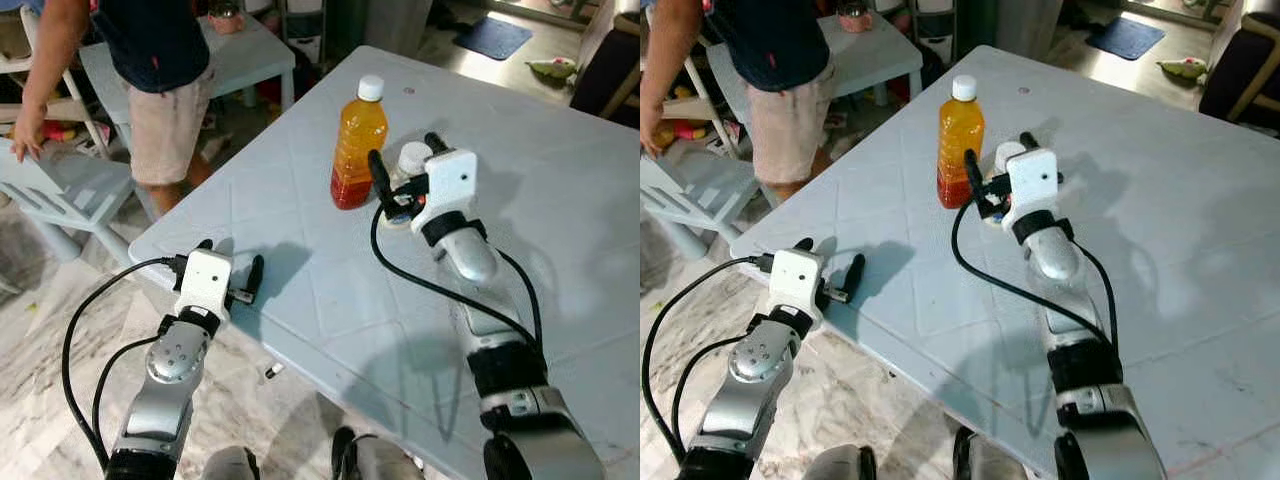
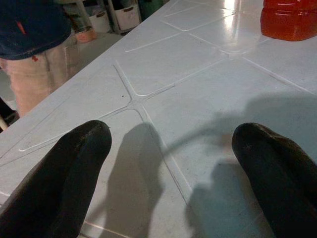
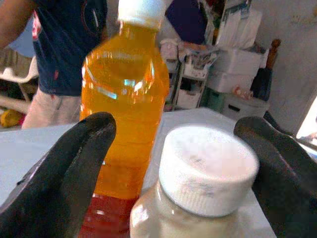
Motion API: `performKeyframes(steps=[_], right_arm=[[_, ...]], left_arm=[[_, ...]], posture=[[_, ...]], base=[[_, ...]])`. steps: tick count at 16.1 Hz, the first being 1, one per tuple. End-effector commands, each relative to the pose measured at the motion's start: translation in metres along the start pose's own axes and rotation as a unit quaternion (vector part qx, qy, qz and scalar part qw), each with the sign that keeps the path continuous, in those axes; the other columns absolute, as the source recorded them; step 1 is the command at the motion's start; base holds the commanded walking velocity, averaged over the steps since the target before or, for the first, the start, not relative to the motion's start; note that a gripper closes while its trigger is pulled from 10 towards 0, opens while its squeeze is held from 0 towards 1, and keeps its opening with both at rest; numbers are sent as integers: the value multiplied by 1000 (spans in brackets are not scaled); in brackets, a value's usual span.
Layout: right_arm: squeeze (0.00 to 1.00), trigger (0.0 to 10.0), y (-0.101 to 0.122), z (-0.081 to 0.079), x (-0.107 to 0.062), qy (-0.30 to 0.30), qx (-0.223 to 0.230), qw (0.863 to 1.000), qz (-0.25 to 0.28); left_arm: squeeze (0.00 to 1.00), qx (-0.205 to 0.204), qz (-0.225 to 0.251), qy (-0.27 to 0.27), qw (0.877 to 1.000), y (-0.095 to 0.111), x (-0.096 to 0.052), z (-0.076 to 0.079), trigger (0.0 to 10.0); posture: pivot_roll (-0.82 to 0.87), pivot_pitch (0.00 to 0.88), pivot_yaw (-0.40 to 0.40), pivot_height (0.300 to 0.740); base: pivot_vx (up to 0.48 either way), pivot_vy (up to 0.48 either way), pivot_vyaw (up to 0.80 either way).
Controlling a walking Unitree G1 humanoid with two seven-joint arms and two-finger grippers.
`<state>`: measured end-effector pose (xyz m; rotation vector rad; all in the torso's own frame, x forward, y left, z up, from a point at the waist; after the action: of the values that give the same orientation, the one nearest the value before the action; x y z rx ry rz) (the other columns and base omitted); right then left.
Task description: Restocking fridge
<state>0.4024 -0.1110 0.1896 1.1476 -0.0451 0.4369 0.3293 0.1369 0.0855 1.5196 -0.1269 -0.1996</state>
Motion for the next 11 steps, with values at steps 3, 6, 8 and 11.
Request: performKeyframes(steps=[3,6,8,11], right_arm=[[0,0,-3,-3,7,8,1,1000,-12],[0,667,-6,-2,8,7,-4,1000,-19],[0,235,-9,1,7,4,-16,1000,-24],[0,0,-11,4,6,4,-38,999,-25]], left_arm=[[0,6,-21,-2,1000,-8,-5,-1,10000],[0,6,-22,-3,1000,-9,-6,0,10000],[0,6,-23,-4,1000,-9,-5,1,10000],[0,6,-25,-5,1000,-10,-4,1,10000]], posture=[[72,145,-5,740],[71,148,-2,740],[68,148,0,740],[65,148,-1,740]], base=[[0,0,0],[0,0,0],[0,0,0],[0,0,0]])
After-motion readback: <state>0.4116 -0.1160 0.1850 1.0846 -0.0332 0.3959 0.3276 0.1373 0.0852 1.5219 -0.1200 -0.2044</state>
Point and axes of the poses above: a point about 5 cm out from each wrist's last joint towards the gripper, its own x axis pointing out of the wrist towards the gripper, its own y axis along the axis of the wrist's last joint, z = x × y, the point moved 6 cm from there along x, pointing out of the wrist towards the gripper, and after that the axes turned 14 degrees about -x, right-handed, at the moved point
